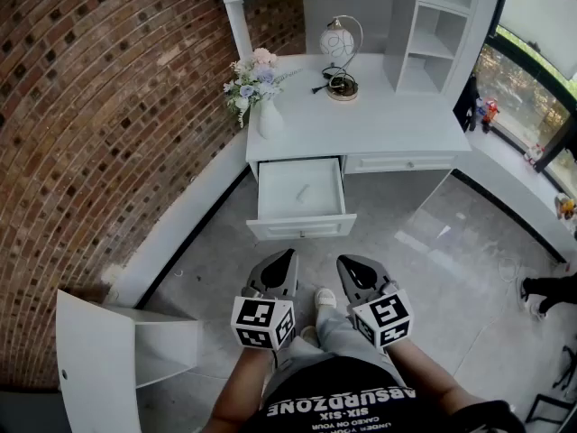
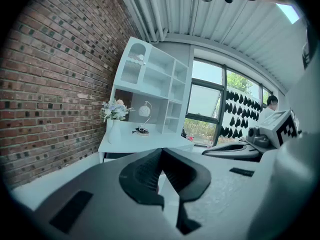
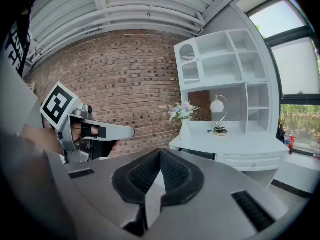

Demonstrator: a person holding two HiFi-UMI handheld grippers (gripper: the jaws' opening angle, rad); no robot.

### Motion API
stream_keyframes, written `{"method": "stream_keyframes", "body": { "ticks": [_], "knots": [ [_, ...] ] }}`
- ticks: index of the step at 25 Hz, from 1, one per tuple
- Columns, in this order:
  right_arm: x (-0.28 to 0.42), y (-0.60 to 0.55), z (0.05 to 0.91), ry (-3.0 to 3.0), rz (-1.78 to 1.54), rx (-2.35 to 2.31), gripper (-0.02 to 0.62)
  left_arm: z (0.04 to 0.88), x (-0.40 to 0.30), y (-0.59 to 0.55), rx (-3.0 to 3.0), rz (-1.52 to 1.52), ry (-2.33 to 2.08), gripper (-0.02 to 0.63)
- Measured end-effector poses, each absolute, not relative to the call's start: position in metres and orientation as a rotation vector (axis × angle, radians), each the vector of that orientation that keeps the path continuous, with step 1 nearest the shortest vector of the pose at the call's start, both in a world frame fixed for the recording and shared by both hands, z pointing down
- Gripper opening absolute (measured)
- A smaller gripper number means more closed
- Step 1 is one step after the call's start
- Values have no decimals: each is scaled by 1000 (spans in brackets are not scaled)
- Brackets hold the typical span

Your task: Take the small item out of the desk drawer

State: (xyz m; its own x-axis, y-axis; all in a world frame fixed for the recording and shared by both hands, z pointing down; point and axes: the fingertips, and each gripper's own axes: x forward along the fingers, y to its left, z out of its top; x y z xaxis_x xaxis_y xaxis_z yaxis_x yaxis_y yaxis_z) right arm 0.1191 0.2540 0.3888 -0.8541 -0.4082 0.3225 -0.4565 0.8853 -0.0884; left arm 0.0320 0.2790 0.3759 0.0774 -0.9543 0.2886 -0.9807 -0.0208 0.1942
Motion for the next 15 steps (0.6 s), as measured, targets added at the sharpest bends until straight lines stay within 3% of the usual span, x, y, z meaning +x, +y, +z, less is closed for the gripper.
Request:
{"method": "stream_keyframes", "body": {
  "ticks": [15],
  "knots": [
    [131,250,388,-2765,240,723,-3,379,37,277,2021,139,-1924,6]
  ]
}}
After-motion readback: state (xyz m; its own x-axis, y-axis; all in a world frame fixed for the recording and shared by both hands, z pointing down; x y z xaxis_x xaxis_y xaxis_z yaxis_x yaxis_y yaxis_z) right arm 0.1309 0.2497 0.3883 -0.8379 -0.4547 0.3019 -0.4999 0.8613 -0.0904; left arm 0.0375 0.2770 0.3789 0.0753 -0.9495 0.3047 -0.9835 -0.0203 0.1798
